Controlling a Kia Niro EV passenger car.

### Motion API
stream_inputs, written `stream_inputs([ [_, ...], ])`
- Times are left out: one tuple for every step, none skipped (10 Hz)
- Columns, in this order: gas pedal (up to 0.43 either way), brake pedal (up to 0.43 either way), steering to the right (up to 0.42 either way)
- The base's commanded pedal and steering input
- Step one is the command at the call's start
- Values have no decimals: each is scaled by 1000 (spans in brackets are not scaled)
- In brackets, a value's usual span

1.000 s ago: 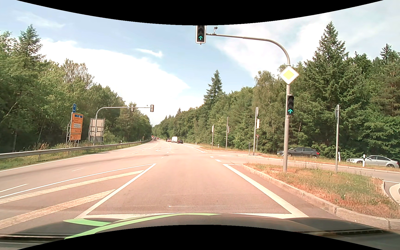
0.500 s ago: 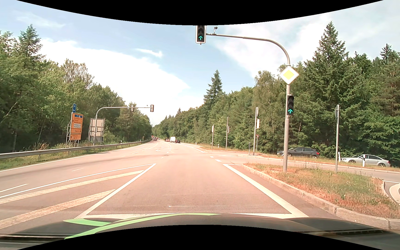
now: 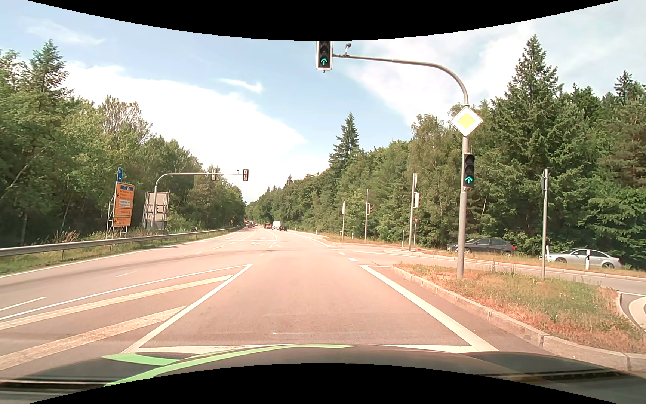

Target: Follow the waypoints while adhering to traffic rules and regulations

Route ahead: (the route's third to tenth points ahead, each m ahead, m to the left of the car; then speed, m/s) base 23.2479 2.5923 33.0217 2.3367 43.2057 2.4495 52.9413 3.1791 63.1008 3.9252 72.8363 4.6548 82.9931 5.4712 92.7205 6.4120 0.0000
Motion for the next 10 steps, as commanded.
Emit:
stream_inputs([
  [0,0,-20],
  [8,0,-20],
  [118,0,-20],
  [157,0,-20],
  [169,0,-20],
  [177,0,-20],
  [209,0,-20],
  [260,0,-20],
  [268,0,-20],
  [268,0,-20],
])
